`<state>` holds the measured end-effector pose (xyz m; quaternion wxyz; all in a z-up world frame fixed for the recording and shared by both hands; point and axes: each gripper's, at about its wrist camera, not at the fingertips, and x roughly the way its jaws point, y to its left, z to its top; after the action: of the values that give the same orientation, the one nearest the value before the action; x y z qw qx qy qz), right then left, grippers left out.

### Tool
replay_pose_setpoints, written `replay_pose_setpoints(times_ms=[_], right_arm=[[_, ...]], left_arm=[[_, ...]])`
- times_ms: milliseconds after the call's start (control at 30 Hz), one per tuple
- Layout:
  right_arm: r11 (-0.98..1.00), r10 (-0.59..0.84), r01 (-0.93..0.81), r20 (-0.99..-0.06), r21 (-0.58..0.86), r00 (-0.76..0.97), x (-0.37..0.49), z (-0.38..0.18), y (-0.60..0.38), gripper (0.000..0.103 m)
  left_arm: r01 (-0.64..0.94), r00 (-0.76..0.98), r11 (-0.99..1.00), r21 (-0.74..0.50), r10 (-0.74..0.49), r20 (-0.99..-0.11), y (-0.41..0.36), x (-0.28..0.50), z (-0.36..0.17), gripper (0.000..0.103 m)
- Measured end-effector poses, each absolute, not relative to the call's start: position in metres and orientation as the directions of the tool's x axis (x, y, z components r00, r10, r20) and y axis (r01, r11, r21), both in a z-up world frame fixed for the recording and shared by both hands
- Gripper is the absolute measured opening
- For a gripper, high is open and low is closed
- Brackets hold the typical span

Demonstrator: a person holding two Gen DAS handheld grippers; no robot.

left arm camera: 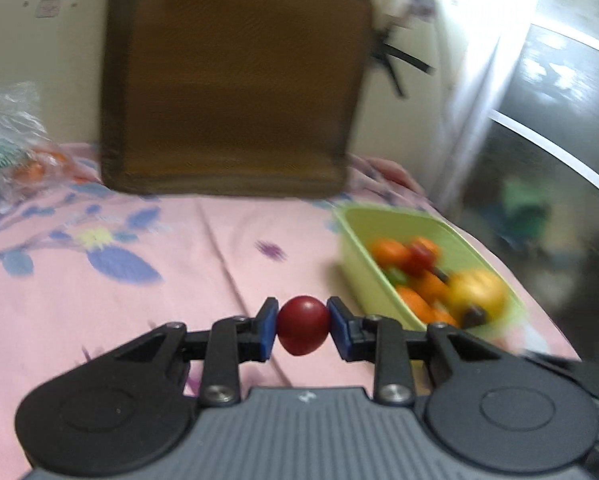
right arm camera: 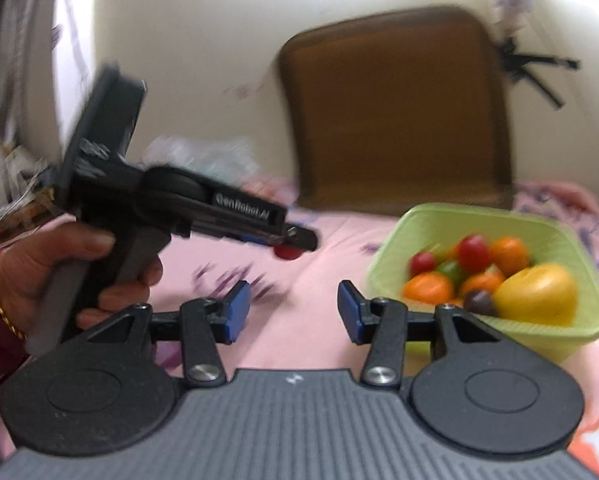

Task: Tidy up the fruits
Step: 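Grasp another red plum with the left tool, then grasp the last red plum with the right tool while the left tool holds its plum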

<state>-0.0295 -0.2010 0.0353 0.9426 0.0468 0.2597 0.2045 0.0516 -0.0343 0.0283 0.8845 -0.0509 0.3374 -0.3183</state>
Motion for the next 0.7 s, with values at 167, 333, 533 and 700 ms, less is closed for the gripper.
replay_pose_setpoints(times_ms=[167,333,533,700], right_arm=[[0.907,0.42,-0.36,-0.557,0.22,0.717,-0.029,0.021,-0.19,0.051],[0.904,0.42,-0.376,-0.587,0.204,0.692,-0.031,0.016,-0.18,0.051],[0.909,0.404,-0.383,-0.584,0.166,0.704,-0.027,0.017,-0.174,0.051],[0.928,0.355,-0.35,-0.584,0.126,0.73,-0.017,0.014,-0.173,0.051]], left_arm=[[0.554,0.555,0.803,-0.22,-0.553,-0.621,-0.042,0.015,0.012,0.029],[0.524,0.571,0.804,-0.28,-0.576,-0.585,-0.02,0.008,0.022,0.057],[0.446,0.541,0.775,-0.448,-0.632,-0.554,0.01,0.02,0.026,0.039],[0.473,0.516,0.778,-0.414,-0.626,-0.585,-0.009,0.022,0.021,0.039]])
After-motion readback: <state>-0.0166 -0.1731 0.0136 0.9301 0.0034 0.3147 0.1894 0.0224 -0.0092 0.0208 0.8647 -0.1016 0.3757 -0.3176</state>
